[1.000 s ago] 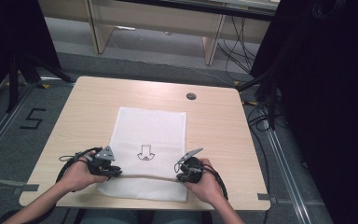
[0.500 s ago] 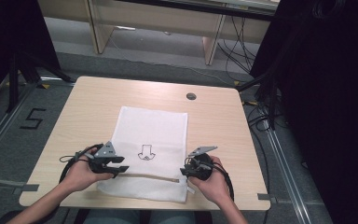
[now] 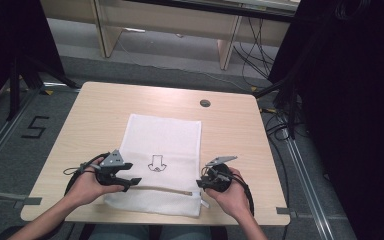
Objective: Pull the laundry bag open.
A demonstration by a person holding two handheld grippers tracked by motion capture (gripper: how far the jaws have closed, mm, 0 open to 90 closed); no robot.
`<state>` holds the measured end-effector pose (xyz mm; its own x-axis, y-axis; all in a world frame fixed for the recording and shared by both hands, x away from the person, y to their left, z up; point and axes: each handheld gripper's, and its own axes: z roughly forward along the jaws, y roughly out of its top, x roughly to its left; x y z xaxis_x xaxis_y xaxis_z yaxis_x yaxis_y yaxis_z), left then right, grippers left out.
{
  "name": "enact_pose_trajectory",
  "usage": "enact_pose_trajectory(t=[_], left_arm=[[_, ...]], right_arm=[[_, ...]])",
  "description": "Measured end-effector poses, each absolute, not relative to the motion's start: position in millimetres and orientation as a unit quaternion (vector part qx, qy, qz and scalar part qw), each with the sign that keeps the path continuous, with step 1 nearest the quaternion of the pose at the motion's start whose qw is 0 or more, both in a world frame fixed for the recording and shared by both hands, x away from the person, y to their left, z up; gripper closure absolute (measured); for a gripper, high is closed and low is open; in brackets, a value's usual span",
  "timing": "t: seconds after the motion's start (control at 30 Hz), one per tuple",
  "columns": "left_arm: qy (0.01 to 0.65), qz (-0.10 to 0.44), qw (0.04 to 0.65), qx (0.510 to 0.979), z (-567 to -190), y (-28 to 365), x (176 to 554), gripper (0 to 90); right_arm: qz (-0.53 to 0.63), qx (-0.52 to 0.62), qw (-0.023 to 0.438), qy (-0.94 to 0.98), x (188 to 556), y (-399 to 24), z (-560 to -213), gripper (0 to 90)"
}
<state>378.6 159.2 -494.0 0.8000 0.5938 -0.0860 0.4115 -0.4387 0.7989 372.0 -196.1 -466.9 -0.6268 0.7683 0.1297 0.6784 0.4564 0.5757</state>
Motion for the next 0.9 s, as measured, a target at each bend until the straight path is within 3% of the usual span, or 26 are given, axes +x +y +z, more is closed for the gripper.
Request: enact_pose_trajectory(t=[0.07, 0.1, 0.47, 0.9], left_arm=[[0.291, 0.104, 0.437, 0.845, -493.0, 158.0, 379.6, 39.6], [0.298, 0.092, 0.438, 0.843, -492.4, 156.1, 379.2, 43.5], [0.254, 0.089, 0.446, 0.854, -488.3, 142.5, 368.7, 52.5], [0.222, 0.053, 0.457, 0.860, -479.8, 110.6, 369.2, 64.4]], right_arm=[[0.302, 0.418, 0.080, 0.853, 369.5, -196.0, -463.5, 88.4], [0.291, 0.423, 0.066, 0.856, 368.0, -195.4, -460.9, 90.0], [0.253, 0.440, 0.007, 0.862, 360.6, -182.6, -463.5, 90.0], [0.228, 0.446, -0.002, 0.865, 369.6, -178.7, -479.1, 90.0]])
